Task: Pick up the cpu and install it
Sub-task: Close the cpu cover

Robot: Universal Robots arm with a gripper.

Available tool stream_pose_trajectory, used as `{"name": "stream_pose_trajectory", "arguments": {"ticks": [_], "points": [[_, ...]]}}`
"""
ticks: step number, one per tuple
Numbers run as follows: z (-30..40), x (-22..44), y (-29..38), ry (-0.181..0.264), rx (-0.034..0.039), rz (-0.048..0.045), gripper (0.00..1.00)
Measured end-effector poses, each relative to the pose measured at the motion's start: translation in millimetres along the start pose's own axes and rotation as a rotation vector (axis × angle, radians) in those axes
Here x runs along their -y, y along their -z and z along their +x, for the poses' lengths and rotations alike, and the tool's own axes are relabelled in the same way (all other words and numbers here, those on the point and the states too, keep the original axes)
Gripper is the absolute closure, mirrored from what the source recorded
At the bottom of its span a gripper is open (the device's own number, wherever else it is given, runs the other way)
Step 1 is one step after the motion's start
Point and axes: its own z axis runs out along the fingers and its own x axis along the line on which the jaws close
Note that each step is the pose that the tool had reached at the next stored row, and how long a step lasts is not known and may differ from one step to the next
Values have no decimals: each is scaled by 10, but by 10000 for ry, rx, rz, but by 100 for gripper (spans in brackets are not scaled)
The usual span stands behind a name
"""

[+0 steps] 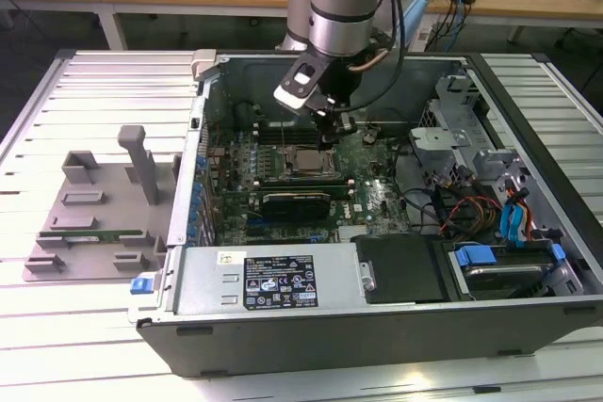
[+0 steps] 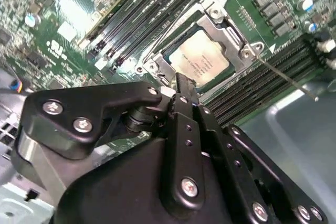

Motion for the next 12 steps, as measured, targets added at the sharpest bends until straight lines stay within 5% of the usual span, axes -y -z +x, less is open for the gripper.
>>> {"name": "stream_pose_trajectory", "arguments": {"ticks": [7, 12], "points": [[0, 0, -10, 2218, 18, -35, 89], [0, 0, -14, 3378, 29, -53, 89]]}}
